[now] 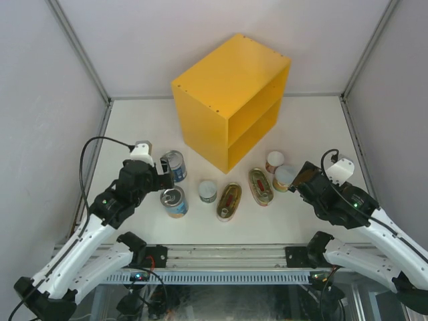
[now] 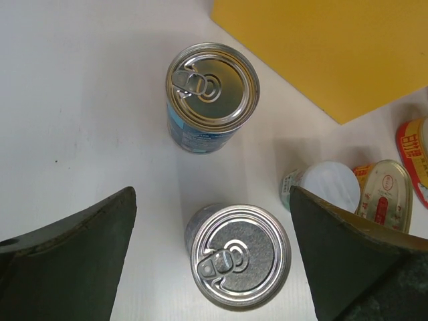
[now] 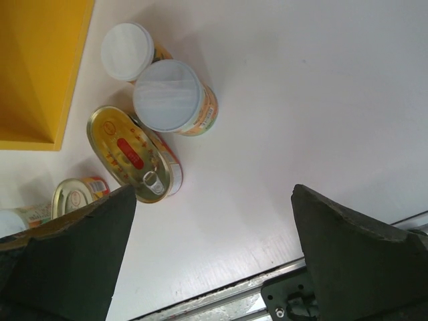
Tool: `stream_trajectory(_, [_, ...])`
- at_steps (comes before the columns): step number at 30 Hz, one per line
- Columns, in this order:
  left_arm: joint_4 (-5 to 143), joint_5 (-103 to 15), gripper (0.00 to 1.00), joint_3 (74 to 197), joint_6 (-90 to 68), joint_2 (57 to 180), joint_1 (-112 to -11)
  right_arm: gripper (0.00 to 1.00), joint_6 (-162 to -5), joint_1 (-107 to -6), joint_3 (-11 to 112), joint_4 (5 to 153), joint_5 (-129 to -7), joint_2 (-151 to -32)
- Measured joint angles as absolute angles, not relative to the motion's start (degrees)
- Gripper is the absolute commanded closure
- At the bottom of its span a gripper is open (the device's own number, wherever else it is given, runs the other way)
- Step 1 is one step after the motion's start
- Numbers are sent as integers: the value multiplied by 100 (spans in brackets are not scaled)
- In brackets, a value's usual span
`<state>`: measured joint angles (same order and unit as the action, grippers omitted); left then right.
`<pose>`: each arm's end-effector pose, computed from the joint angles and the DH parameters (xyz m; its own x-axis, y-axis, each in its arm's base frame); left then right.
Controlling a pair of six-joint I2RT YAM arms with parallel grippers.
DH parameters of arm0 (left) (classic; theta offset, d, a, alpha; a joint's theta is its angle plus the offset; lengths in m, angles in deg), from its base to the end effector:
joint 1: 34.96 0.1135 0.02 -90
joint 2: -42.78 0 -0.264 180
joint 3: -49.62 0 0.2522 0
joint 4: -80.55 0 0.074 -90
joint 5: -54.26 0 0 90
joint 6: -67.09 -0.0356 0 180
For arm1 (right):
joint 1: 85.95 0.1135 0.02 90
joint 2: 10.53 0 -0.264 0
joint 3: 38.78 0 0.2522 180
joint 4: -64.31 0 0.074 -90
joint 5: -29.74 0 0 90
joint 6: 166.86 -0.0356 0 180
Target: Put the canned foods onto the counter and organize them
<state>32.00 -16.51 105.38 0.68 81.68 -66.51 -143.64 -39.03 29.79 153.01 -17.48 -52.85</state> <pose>0.1318 -0.0672 0.2959 -0.5124 -0.1288 -0.8490 0.0547 0.9818 -0.1820 0.0841 0.0546 0.3140 -0.5342 0.4163 -0.7357 0.4298 0.8832 0.1876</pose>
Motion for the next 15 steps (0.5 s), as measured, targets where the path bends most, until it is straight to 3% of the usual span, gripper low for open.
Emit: stream_trajectory(15, [4004, -1225, 0, 10405, 20, 9154, -6651, 0, -14703, -3352, 3401, 15600, -1376, -5279])
